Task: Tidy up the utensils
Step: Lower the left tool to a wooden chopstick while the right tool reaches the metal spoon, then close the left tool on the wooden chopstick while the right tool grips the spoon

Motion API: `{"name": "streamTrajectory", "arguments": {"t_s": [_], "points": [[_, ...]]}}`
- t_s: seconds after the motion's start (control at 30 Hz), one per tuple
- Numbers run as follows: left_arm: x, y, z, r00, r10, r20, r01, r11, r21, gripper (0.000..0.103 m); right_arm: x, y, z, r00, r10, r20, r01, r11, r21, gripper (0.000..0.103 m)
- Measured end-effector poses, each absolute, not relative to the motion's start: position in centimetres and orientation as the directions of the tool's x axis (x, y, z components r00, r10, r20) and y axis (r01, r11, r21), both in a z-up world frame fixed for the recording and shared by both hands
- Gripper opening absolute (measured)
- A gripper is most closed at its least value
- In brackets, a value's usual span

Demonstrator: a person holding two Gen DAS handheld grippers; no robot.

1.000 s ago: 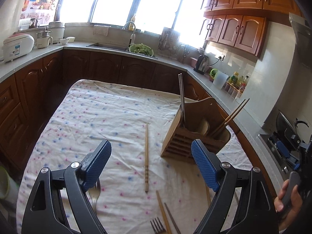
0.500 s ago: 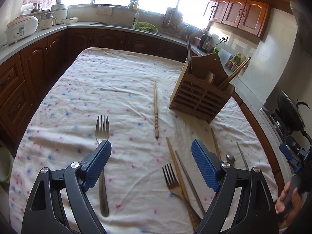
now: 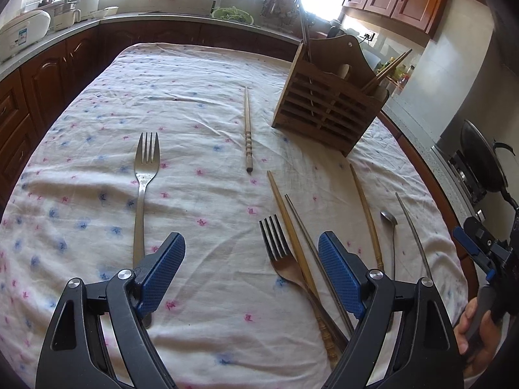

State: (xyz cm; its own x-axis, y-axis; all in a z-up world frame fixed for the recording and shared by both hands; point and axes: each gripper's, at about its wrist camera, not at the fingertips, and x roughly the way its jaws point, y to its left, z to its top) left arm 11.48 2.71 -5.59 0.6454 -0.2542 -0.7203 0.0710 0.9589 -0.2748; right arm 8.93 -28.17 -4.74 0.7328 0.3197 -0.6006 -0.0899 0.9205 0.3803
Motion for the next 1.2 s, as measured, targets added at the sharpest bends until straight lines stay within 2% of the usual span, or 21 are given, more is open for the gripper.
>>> {"name": "streamTrajectory", "arguments": {"t_s": [0.1,0.3,0.4,0.47,0.57,0.67,0.7,0.73,0.77,0.83,0.87,0.9,0.93,1.0,1.2], "points": [[11.8,2.3,-6.0,0.636,-0.259,-0.727,0.082,0.959,-0.271,0.086,9.4,-27.7,-5.5,0.713,0.33,-0.619,-0.088,0.917,0.388,0.1],[12.9,1.9,-6.7,0.621,-0.271,-0.735,0.093,0.957,-0.274,0.086,10.8,-26.7,-7.5,0.651,0.351,-0.673,-0.076,0.912,0.402,0.074],[13.5,1.6,-7.1,0.607,-0.294,-0.738,0.106,0.951,-0.291,0.083,11.7,-26.1,-8.8,0.608,0.357,-0.709,-0.066,0.913,0.403,0.068],[14.0,1.3,-7.5,0.593,-0.307,-0.745,0.119,0.948,-0.296,0.077,12.2,-25.8,-9.5,0.588,0.354,-0.727,-0.057,0.915,0.4,0.068],[14.7,0.6,-8.4,0.558,-0.316,-0.767,0.142,0.947,-0.287,0.057,12.9,-25.5,-10.4,0.564,0.352,-0.747,-0.049,0.917,0.396,0.059],[15.0,-0.2,-8.6,0.561,-0.31,-0.767,0.169,0.951,-0.261,0.051,13.5,-25.1,-11.1,0.538,0.353,-0.765,-0.047,0.919,0.391,0.052],[15.0,-0.5,-8.7,0.565,-0.308,-0.766,0.177,0.951,-0.252,0.044,13.7,-25.1,-11.2,0.536,0.351,-0.768,-0.047,0.92,0.388,0.051],[15.2,-0.7,-8.7,0.561,-0.307,-0.769,0.186,0.952,-0.245,0.032,13.8,-25.0,-11.2,0.54,0.349,-0.766,-0.047,0.921,0.386,0.05],[15.3,-1.0,-8.8,0.561,-0.304,-0.77,0.194,0.953,-0.235,0.028,13.9,-25.0,-11.3,0.539,0.348,-0.767,-0.048,0.922,0.384,0.049],[15.5,-1.2,-8.9,0.557,-0.31,-0.771,0.209,0.95,-0.232,0.015,14.5,-24.9,-11.3,0.538,0.339,-0.771,-0.047,0.926,0.375,0.042],[15.7,-1.2,-8.9,0.55,-0.331,-0.766,0.219,0.943,-0.25,0.012,14.6,-24.8,-11.4,0.538,0.334,-0.774,-0.045,0.928,0.369,0.036],[15.7,-1.2,-8.9,0.544,-0.348,-0.764,0.227,0.937,-0.265,0.004,14.8,-24.8,-11.4,0.539,0.327,-0.776,-0.044,0.931,0.362,0.028],[15.8,-1.3,-9.0,0.541,-0.349,-0.765,0.231,0.936,-0.264,0.004,15.0,-24.8,-11.4,0.538,0.318,-0.781,-0.042,0.935,0.351,0.017],[15.7,-1.3,-8.9,0.545,-0.347,-0.763,0.237,0.937,-0.257,0.004,15.2,-24.9,-11.7,0.532,0.319,-0.785,-0.039,0.935,0.353,0.008],[15.4,-0.9,-8.4,0.541,-0.374,-0.754,0.243,0.927,-0.286,0.003,14.9,-25.1,-11.3,0.543,0.356,-0.761,-0.058,0.919,0.389,0.003]]}}
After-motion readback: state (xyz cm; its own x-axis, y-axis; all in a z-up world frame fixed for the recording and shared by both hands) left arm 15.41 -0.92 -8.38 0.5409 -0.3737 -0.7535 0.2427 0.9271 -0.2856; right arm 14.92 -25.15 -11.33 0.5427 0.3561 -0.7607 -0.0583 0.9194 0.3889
